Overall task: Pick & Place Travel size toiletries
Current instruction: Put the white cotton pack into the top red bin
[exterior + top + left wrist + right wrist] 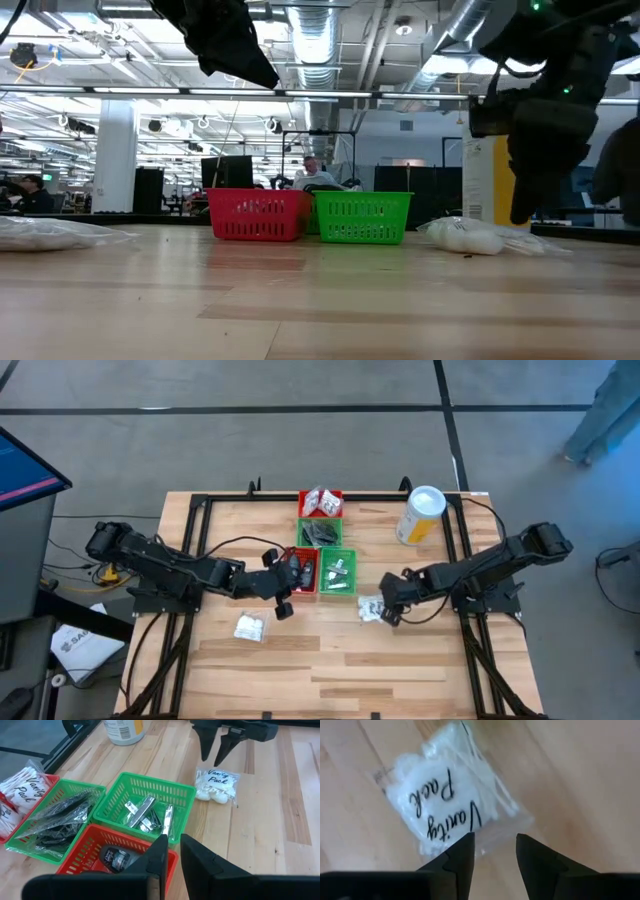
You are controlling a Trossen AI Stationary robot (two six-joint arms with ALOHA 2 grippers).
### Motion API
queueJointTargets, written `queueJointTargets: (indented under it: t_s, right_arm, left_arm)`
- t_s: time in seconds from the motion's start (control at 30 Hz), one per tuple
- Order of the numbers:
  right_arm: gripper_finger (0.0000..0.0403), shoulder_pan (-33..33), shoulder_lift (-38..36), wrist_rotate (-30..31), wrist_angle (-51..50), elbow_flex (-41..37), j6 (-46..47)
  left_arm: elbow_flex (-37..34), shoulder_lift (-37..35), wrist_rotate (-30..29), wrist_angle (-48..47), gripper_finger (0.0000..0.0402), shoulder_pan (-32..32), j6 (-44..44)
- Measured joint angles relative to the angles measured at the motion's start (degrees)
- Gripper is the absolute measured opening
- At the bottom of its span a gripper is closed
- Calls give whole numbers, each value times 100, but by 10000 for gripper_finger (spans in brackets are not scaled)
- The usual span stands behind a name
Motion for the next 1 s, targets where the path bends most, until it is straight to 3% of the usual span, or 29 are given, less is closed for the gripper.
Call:
queueJointTargets:
  t_s: [0.2,0.5,1.0]
  right_arm:
    - [119,-15,17,-316,519,-339,887]
    - [101,227,15,-306,1135,-749,1658]
    - [97,411,1,-61,3631,-1802,2190]
  left_arm:
    - [0,0,0,0,44,0,0]
    - [0,0,0,0,44,0,0]
    - [0,0,0,41,44,2,133]
